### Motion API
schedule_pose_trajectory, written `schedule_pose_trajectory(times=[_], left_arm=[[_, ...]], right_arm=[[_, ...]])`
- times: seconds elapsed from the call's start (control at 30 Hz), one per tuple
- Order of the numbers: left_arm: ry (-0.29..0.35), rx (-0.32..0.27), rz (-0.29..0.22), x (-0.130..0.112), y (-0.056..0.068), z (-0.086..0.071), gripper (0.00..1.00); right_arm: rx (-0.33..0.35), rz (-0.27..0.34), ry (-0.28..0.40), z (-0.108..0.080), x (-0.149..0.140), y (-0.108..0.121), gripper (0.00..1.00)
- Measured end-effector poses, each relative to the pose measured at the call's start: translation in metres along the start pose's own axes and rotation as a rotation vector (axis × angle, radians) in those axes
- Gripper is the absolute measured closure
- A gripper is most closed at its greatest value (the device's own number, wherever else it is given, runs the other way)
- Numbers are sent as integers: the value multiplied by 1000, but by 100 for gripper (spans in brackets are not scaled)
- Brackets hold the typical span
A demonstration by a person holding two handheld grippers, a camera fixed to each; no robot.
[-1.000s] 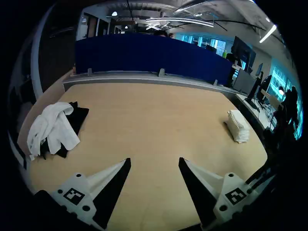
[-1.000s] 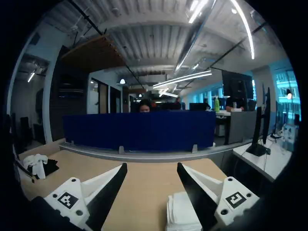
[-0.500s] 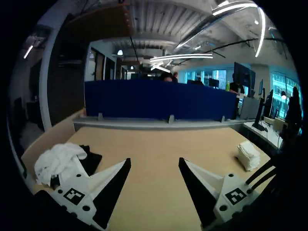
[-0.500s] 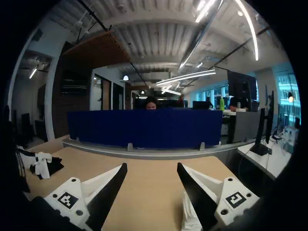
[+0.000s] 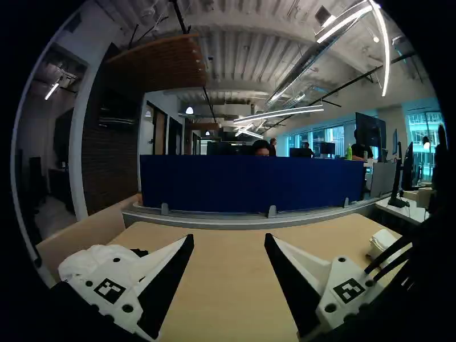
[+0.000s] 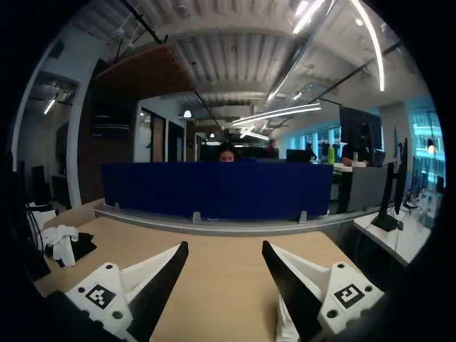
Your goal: Fold towel
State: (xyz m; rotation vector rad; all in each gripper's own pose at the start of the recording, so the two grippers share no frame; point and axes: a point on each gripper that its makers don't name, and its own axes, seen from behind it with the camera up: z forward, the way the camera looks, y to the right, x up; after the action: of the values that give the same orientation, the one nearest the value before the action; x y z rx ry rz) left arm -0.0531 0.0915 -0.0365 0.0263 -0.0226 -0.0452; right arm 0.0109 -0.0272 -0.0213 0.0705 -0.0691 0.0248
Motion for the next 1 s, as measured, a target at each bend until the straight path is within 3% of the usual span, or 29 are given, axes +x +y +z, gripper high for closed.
schedule_pose_trajectory(times=[0.4,0.5,0.77,1.0], left_arm=[[77,11,28,8,-4,11,8],[81,15,27,-1,-5,15,8],[87,37,20,-39,-23,24,9],[92,53,29,-76,-36,32,8]], right_arm=[[11,-17,-44,4,6,-12,0],[12,-33,-60,7,6,-13,0],[-4,-76,-81,24,1,-15,0],[6,-117,-80,44,-13,-32,0]])
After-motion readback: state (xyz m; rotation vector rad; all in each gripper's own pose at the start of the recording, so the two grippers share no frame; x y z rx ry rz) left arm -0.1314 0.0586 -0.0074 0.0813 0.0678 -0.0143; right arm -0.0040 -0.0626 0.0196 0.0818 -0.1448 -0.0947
